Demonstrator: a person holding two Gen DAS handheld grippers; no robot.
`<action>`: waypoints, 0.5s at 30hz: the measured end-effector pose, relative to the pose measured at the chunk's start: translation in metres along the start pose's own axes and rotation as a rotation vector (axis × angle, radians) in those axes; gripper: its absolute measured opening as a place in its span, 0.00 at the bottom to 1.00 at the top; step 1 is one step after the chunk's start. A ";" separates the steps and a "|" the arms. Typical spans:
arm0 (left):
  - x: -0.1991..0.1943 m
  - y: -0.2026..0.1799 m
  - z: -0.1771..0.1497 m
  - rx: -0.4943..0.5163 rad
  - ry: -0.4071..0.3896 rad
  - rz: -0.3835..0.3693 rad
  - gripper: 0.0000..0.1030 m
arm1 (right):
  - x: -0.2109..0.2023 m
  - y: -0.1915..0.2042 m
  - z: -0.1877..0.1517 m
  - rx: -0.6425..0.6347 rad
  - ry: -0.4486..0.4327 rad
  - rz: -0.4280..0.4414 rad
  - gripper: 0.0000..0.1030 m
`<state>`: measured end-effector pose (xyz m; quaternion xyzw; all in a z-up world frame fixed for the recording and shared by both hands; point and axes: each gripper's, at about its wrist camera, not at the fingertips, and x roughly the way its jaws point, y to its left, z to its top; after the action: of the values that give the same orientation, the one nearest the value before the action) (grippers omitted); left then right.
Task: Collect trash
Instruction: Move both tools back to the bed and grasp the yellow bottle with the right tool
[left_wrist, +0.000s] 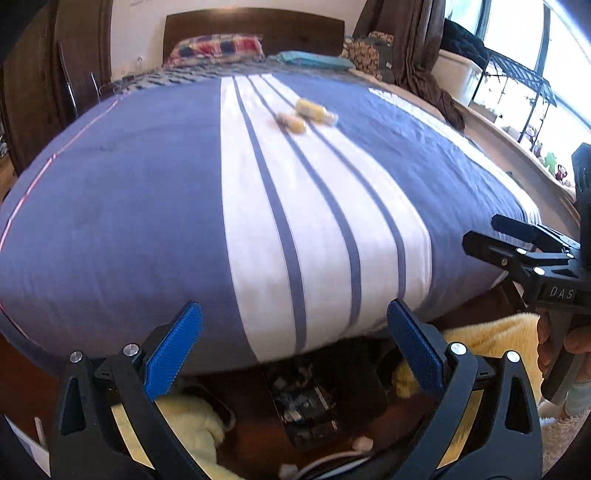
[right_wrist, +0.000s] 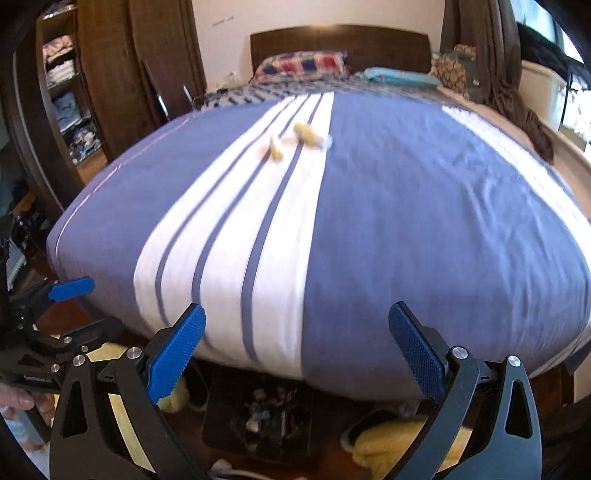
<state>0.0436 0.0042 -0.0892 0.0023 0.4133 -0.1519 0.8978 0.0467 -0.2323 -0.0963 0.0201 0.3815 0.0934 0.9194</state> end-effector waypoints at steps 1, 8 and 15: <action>0.000 0.002 0.004 0.000 -0.006 0.003 0.92 | -0.001 -0.001 0.006 -0.003 -0.013 -0.006 0.97; 0.015 0.012 0.048 -0.007 -0.024 0.027 0.92 | 0.003 -0.013 0.052 -0.014 -0.059 -0.050 0.97; 0.048 0.030 0.088 -0.020 -0.010 0.054 0.92 | 0.038 -0.030 0.091 0.001 -0.034 -0.075 0.97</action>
<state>0.1469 0.0081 -0.0705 0.0036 0.4100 -0.1234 0.9037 0.1415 -0.2512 -0.0614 0.0076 0.3662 0.0582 0.9287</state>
